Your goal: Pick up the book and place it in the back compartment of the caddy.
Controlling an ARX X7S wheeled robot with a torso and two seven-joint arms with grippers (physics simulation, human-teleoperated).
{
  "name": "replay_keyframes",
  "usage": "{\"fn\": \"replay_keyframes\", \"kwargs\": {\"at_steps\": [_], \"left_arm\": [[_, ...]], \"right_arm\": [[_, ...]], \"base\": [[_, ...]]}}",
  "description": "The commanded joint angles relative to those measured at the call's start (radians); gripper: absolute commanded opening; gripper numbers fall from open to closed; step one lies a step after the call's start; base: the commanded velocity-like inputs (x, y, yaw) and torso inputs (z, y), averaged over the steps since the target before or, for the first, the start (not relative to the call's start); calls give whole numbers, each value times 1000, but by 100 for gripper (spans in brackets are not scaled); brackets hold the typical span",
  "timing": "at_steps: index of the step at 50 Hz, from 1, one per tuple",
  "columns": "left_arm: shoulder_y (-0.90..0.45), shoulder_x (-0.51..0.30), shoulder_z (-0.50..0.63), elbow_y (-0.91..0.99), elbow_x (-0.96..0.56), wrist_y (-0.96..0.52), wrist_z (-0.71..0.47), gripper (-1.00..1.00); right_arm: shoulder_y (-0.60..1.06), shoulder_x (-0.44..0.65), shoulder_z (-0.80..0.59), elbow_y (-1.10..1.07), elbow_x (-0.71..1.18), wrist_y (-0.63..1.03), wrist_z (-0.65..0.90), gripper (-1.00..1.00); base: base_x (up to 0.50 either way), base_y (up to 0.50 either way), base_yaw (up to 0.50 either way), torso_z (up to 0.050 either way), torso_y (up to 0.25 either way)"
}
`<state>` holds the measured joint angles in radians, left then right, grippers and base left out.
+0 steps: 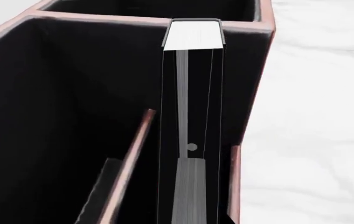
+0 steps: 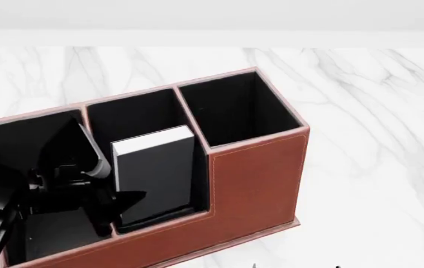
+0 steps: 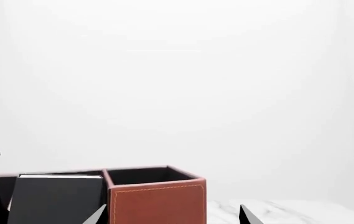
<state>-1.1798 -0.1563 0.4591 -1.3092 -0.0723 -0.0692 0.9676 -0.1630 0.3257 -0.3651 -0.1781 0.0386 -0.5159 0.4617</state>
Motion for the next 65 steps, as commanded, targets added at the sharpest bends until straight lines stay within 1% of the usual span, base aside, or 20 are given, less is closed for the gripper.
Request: {"fn": "replay_keyframes", "kwargs": {"at_steps": [1, 25, 28, 29, 33, 38, 43, 45, 48, 49, 52, 55, 56, 57, 58, 59, 61, 63, 64, 65], "left_arm": [[-4, 16, -136, 0, 59, -37, -3, -100], [-10, 30, -125, 0, 72, -123, -24, -100], [-13, 34, -125, 0, 71, -166, -24, -100], [-13, 34, -127, 0, 70, -156, -26, 100], [-20, 33, -149, 0, 59, -129, 9, 100], [-42, 30, -173, 0, 57, -103, 12, 100], [-61, 27, -200, 1, 44, -43, 54, 100], [-66, 29, -201, 1, 50, -41, 43, 100], [-73, 26, -206, 3, 44, -24, 64, 100], [-45, 17, -206, 73, 43, -47, 64, 100], [210, -66, -232, 523, 4, -467, 65, 100], [307, -100, -240, 973, -3, -605, 48, 100], [351, -118, -248, 1123, -28, -655, 71, 100], [353, -119, -248, 1148, -29, -659, 70, 100], [390, -130, -236, 1240, 6, -731, 20, 100], [429, -149, -223, 1313, 7, -745, 30, 100], [505, -168, -243, 1442, -8, -801, 25, 100], [541, -178, -259, 1499, -14, -827, 18, 100], [597, -189, -301, 1597, -40, -860, 22, 100], [623, -199, -313, 1653, -46, -898, 19, 100]], "right_arm": [[9, 2, -6, 11, 9, 2, -1, 100], [13, 10, -16, 13, 21, 3, -1, 100], [13, 10, -18, 13, 19, 3, -1, 100], [14, 11, -18, 14, 22, 3, -2, 100], [11, 13, -17, 9, 22, 2, 2, 100], [11, 14, -16, 9, 22, 0, 5, 100], [11, 14, -18, 7, 18, 5, 8, 100], [11, 14, -18, 8, 17, 3, 9, 100], [10, 15, -17, 6, 14, 5, 13, 100], [11, 15, -17, 7, 14, 4, 14, 100], [9, 16, -15, 4, 12, 5, 17, 100], [6, 18, -13, -2, 12, 5, 20, 100], [7, 19, -12, 1, 14, 3, 20, 100], [7, 19, -13, 1, 15, 2, 20, 100], [5, 19, -14, -3, 10, 7, 22, 100], [0, 20, -14, -10, 6, 5, 24, 100], [-5, 22, -12, -17, 8, 2, 27, 100], [-6, 21, -12, -16, -4, 1, 31, 100], [-5, 22, -11, -20, 1, 3, 31, 100], [-5, 22, -8, -22, -7, 8, 35, 100]], "base": [[0, 0, 0, 0, 0], [0, 0, 0, 0, 1], [0, 0, 0, 0, 3], [0, 0, 0, 0, 0], [3, 0, -5, 0, 0], [7, 0, -7, 0, 0], [2, 0, -3, 0, 0], [0, 0, 0, 0, 0], [0, 0, 0, 0, 0], [0, 0, 0, 0, 0], [0, 0, 0, 0, 0], [0, 0, 0, 0, 0], [0, 0, 0, 0, 0], [0, 0, 0, 0, 0], [0, 0, 0, 0, 0], [0, 0, 0, 0, 0], [0, 0, 0, 0, 0], [0, 0, 0, 0, 0], [0, 0, 0, 0, 0], [0, 0, 0, 0, 0]]}}
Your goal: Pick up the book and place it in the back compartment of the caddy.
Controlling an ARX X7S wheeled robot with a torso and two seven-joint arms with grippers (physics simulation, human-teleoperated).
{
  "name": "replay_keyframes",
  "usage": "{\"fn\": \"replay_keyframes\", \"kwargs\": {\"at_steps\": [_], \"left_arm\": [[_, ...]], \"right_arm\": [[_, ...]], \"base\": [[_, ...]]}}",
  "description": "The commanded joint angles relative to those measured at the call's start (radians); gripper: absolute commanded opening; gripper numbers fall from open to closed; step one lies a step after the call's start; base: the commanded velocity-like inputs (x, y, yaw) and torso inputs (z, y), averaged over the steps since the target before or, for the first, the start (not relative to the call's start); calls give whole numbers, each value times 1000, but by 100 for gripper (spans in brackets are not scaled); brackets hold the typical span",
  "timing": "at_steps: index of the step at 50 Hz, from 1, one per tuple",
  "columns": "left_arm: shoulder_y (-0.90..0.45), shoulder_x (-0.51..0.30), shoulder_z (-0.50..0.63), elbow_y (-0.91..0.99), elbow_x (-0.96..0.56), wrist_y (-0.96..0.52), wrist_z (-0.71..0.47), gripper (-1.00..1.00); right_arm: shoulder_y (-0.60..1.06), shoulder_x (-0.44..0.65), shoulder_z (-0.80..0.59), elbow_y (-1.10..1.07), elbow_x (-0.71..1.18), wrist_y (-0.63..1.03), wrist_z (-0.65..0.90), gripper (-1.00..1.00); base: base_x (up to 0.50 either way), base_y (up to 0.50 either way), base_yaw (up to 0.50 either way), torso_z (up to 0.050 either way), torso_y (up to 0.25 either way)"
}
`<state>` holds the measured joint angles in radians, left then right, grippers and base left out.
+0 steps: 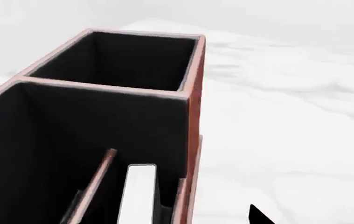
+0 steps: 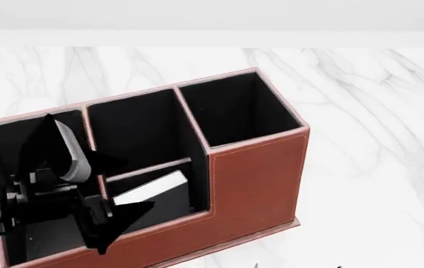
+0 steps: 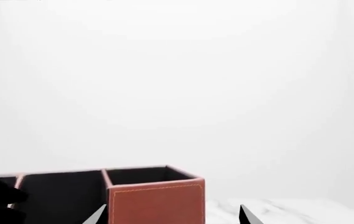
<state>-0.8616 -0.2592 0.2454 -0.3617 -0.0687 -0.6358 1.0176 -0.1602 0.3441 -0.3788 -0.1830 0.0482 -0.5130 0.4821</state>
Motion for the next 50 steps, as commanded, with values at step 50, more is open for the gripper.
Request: {"fn": "replay_keyframes", "kwargs": {"at_steps": [50], "left_arm": [[324, -143, -419, 1408, -467, -769, -246, 100]], "right_arm": [[11, 74, 112, -668, -132, 431, 45, 100]], "base": [[0, 0, 0, 0, 0]]}}
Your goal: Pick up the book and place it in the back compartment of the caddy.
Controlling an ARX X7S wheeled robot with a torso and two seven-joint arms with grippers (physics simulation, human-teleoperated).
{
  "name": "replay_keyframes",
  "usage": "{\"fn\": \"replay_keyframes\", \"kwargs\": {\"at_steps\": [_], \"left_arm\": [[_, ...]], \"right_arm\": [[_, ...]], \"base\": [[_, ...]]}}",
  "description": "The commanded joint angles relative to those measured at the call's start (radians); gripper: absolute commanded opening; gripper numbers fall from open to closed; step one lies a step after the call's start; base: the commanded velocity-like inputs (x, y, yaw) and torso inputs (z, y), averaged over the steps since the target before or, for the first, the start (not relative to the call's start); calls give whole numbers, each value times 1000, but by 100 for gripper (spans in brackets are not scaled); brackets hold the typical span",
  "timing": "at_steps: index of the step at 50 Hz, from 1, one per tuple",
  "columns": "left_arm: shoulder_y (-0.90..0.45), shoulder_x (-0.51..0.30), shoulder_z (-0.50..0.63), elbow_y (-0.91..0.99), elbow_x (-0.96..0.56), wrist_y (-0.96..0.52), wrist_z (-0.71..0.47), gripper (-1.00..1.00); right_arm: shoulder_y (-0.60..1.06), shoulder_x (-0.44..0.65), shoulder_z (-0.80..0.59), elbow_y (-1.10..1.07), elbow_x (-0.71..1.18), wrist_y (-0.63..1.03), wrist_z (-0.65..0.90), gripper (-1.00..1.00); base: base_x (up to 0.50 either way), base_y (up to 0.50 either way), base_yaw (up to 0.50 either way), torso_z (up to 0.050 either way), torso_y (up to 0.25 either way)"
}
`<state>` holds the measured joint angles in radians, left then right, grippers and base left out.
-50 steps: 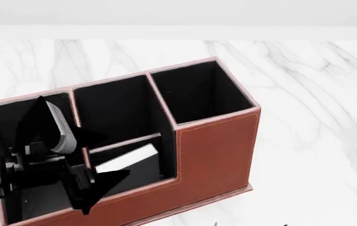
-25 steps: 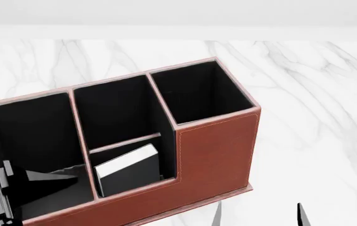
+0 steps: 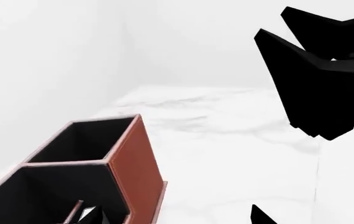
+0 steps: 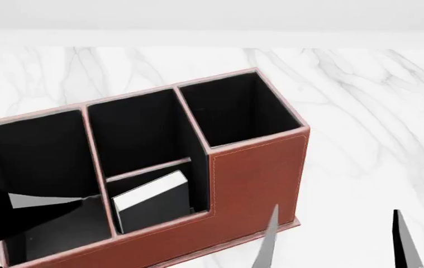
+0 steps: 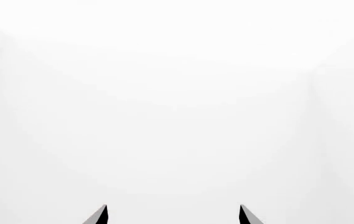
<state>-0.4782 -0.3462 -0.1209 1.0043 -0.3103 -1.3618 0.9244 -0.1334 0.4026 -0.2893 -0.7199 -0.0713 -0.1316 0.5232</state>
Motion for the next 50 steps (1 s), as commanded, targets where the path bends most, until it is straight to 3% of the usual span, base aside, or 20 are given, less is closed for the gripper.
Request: {"fn": "replay_keyframes", "kwargs": {"at_steps": [1, 10, 23, 26, 28, 29, 32, 34, 40, 50], "left_arm": [[-64, -71, -64, 42, -289, -44, -200, 100], [-122, -166, -122, 40, -654, -40, -469, 100], [-274, -241, -187, 29, -1101, -102, -802, 100], [-239, -251, -151, 39, -1036, -71, -766, 100], [-182, -265, -59, 36, -895, -11, -699, 100], [-104, -272, 53, 18, -745, 74, -623, 100], [3, -302, 212, -20, -510, 235, -563, 100], [32, -302, 170, -27, -536, 276, -535, 100], [14, -305, 188, -5, -538, 255, -577, 100], [-134, -344, 100, 40, -833, 149, -755, 100]], "right_arm": [[-21, 17, 23, -142, -21, 47, 6, 100], [-44, 25, 37, -178, -30, 28, 18, 100], [-59, 34, 61, -268, -46, 58, 22, 100], [-110, 47, 69, -231, -27, -48, 43, 100], [-148, 49, 50, -180, -59, -124, 52, 100], [-166, 50, 20, -113, -76, -186, 55, 100], [-170, 24, 14, -39, -150, -229, 87, 100], [-154, 31, 6, -7, -112, -237, 81, 100], [-129, 29, 11, 38, -78, -239, 86, 100], [-106, 36, 56, -82, -59, -125, 78, 100]], "base": [[0, 0, 0, 0, 0], [0, 0, 0, 0, 0], [0, 0, 0, 0, 0], [0, 0, 0, 0, 0], [0, 0, 0, 0, 0], [0, 0, 0, 0, 0], [0, 0, 0, 0, 0], [0, 0, 0, 0, 0], [0, 0, 0, 0, 0], [0, 0, 0, 0, 0]]}}
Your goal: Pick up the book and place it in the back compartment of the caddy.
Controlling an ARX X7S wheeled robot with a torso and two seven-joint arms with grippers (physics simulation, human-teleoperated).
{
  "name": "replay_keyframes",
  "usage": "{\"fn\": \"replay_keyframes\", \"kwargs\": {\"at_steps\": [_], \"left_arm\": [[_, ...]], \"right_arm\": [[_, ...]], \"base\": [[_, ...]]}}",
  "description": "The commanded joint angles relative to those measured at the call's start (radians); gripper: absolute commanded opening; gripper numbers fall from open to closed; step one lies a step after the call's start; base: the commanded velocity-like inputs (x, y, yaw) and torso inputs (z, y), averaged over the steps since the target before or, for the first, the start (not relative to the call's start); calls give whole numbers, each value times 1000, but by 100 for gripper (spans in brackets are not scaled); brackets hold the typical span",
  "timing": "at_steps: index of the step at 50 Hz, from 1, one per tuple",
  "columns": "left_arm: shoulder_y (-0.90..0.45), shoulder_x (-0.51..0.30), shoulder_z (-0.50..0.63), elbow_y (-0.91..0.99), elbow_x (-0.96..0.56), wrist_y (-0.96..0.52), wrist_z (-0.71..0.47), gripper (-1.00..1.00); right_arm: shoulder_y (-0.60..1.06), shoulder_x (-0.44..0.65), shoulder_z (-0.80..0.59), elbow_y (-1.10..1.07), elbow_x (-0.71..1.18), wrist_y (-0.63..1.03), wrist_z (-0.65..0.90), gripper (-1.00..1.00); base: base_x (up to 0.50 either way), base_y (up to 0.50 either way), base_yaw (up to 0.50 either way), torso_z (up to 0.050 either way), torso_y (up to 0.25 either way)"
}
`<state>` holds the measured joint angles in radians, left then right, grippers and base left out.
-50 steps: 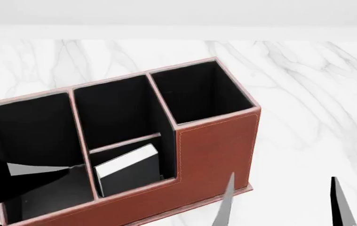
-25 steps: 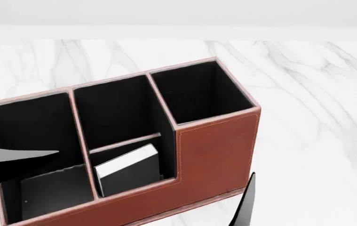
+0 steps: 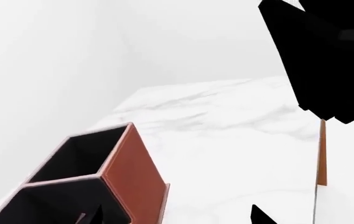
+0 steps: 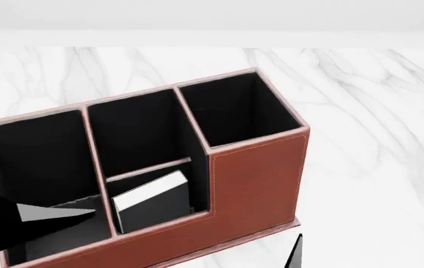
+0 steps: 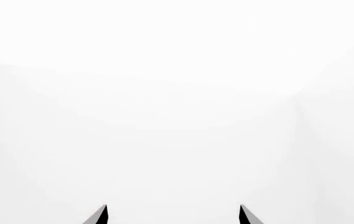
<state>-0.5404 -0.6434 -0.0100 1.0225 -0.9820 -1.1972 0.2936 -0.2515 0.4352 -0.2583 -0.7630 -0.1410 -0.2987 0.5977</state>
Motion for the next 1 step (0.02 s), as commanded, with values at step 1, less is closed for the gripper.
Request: {"fn": "replay_keyframes", "kwargs": {"at_steps": [1], "left_arm": [[-85, -62, -7, 22, -193, -7, -150, 100]], "right_arm": [[16, 3, 27, -49, 9, 54, 2, 100]], "base": [[0, 0, 0, 0, 0]]}}
